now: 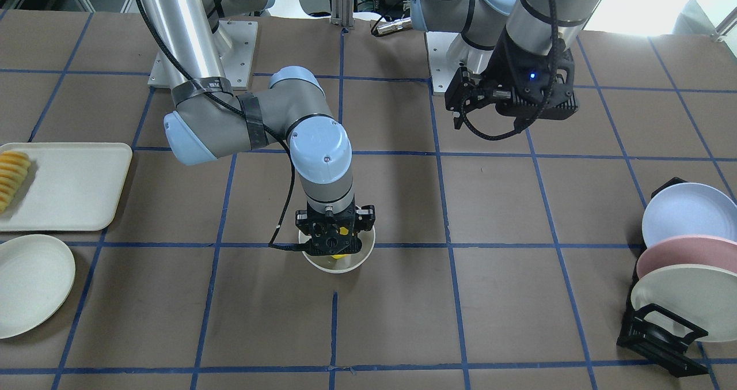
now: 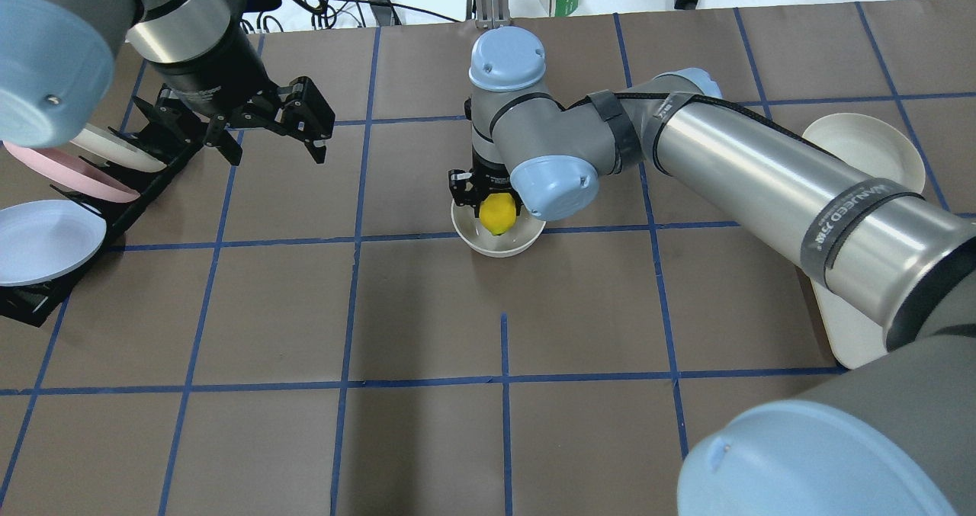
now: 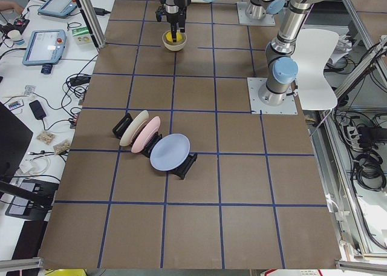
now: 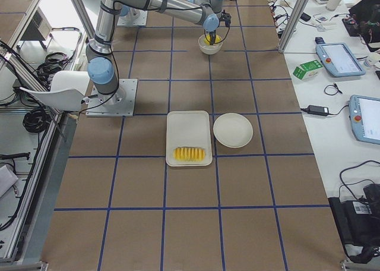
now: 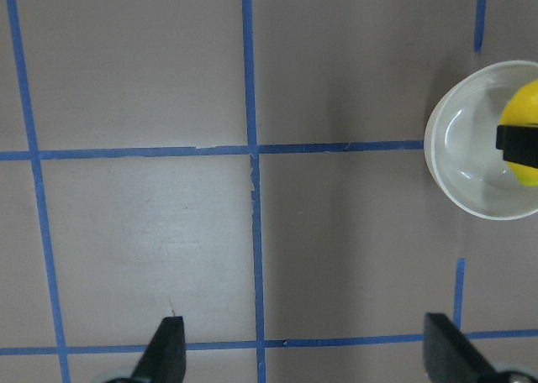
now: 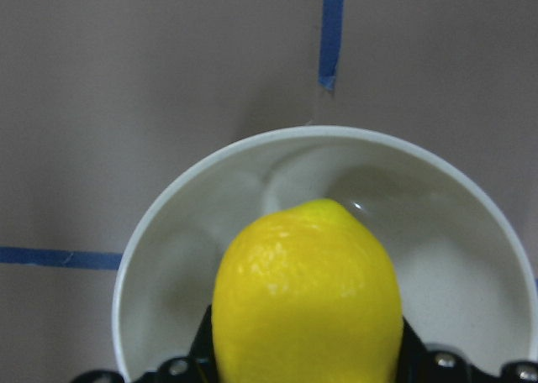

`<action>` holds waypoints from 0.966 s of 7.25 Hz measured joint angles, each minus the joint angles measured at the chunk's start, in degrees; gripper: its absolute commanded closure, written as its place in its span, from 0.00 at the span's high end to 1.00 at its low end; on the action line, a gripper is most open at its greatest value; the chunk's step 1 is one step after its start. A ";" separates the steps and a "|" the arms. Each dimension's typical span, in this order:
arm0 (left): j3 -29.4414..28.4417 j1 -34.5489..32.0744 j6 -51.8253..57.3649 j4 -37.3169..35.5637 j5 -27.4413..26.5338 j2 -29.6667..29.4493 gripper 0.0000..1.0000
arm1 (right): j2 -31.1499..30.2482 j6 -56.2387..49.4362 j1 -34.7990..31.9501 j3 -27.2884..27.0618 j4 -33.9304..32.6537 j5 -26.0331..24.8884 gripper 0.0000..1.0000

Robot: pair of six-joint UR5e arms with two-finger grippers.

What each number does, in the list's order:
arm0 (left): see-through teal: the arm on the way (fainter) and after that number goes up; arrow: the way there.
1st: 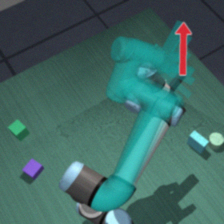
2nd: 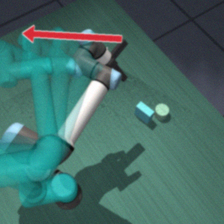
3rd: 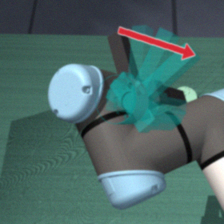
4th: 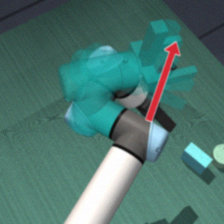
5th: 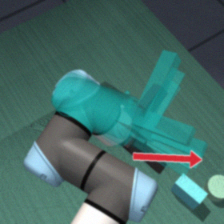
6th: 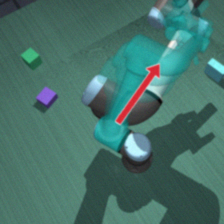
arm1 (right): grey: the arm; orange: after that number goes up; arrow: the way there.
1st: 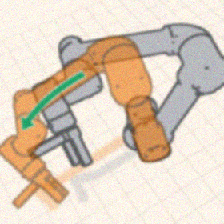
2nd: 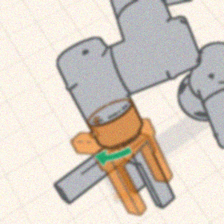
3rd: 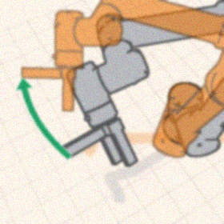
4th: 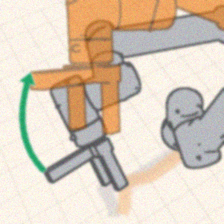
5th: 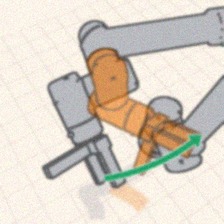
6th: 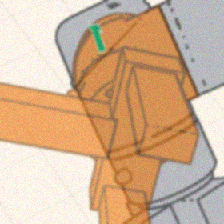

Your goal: Place bowl and put lemon in it

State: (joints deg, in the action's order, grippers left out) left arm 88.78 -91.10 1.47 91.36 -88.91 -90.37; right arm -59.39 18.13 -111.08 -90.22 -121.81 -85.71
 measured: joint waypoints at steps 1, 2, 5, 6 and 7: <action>-0.01 0.75 0.48 0.28 -0.05 0.65 1.00 | 0.72 0.01 -0.26 -0.08 -0.92 -0.17 0.84; -0.35 1.79 0.62 0.56 -0.09 0.66 1.00 | 1.05 0.06 -0.47 -0.14 -1.38 -0.91 1.00; -1.10 3.19 0.59 1.59 -2.00 0.80 1.00 | -1.46 0.45 -1.32 -0.18 0.00 -4.62 1.00; -1.13 3.20 0.54 1.93 -2.40 0.92 1.00 | -4.88 0.43 -1.26 -0.03 3.42 -4.63 1.00; -1.15 3.21 0.48 2.07 -2.37 0.90 1.00 | -9.23 0.24 -0.91 0.20 7.95 -4.65 1.00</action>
State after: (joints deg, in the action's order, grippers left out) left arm 87.63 -87.89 1.95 93.43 -91.28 -89.47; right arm -68.62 18.37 -111.99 -90.02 -113.85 -90.36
